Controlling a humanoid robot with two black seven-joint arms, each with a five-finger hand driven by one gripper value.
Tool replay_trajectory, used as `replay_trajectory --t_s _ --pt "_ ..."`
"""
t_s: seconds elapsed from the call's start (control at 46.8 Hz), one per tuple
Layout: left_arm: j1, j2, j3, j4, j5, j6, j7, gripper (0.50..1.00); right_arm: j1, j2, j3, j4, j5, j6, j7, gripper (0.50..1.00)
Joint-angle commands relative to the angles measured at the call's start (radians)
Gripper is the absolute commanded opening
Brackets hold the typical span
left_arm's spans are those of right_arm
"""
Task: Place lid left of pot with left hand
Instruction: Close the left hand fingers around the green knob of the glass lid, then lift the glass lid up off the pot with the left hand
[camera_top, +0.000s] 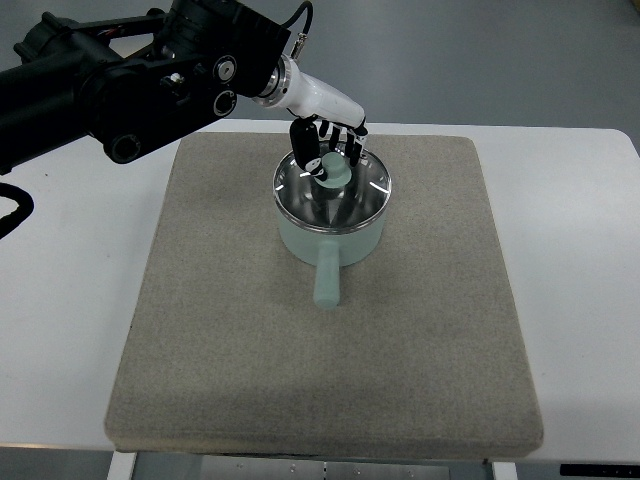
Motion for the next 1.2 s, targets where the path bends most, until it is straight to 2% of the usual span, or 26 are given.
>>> replay_trajectory --t_s 0.0,0.342,0.448,0.47,0.577,1.174 --pt "0.000 0.001 -0.002 0.000 -0.001 0.000 0.000 0.649 0.000 0.000 0.000 0.000 0.000 -0.001 0.000 0.923" --pt "0.000 0.005 -0.015 0.001 -0.001 0.000 0.000 0.660 0.000 0.000 0.000 0.000 0.000 0.000 0.000 0.921" --pt "0.000 0.005 -0.015 0.001 -0.001 0.000 0.000 0.649 0.000 0.000 0.000 0.000 0.000 0.000 0.000 0.921" --pt "0.000 0.007 -0.015 0.001 -0.001 0.000 0.000 0.636 0.000 0.000 0.000 0.000 0.000 0.000 0.000 0.921" --pt "0.000 0.007 -0.013 0.001 -0.001 0.000 0.000 0.500 0.000 0.000 0.000 0.000 0.000 0.000 0.002 0.921" --pt "-0.020 0.007 -0.019 0.000 -0.002 0.000 0.002 0.500 0.000 0.000 0.000 0.000 0.000 -0.001 0.002 0.921"
